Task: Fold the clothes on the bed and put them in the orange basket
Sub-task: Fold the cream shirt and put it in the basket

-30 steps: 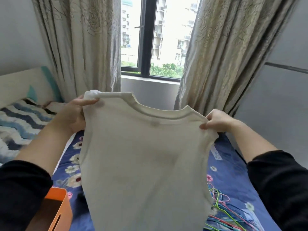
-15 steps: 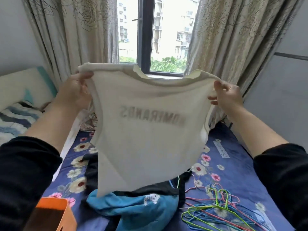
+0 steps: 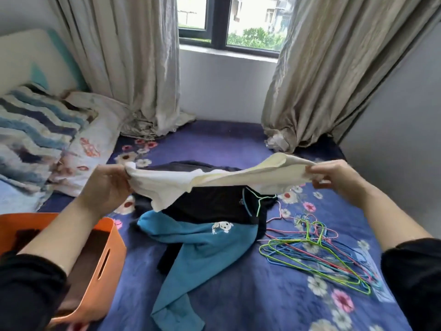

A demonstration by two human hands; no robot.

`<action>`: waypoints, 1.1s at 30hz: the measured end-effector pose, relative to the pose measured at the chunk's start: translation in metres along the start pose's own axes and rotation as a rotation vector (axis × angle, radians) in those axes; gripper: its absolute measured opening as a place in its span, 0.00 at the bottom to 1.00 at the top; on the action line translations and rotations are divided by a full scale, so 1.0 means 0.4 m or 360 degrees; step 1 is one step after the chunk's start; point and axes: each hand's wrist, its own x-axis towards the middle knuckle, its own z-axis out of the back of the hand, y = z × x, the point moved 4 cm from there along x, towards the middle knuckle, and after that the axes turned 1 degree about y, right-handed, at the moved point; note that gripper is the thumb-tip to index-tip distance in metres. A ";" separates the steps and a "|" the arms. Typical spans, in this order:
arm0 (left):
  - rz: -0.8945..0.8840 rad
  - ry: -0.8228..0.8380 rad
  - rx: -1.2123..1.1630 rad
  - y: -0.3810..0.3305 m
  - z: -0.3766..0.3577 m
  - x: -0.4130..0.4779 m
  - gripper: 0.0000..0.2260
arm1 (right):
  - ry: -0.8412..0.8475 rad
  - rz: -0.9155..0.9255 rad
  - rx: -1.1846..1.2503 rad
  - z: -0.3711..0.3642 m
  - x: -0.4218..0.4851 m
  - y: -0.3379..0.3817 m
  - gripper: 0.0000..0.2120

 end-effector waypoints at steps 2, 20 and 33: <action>0.0107 0.0134 0.0108 0.069 -0.025 -0.085 0.07 | 0.0183 -0.0255 -0.0148 -0.045 -0.027 -0.130 0.07; 0.1276 0.0505 0.1923 0.803 0.225 -0.284 0.06 | 0.0879 -0.1321 -0.1039 -0.335 -0.367 -0.879 0.16; 0.1083 -0.0299 0.0772 0.767 0.226 -0.170 0.11 | 0.0618 -0.0702 -0.1180 -0.329 -0.206 -0.889 0.13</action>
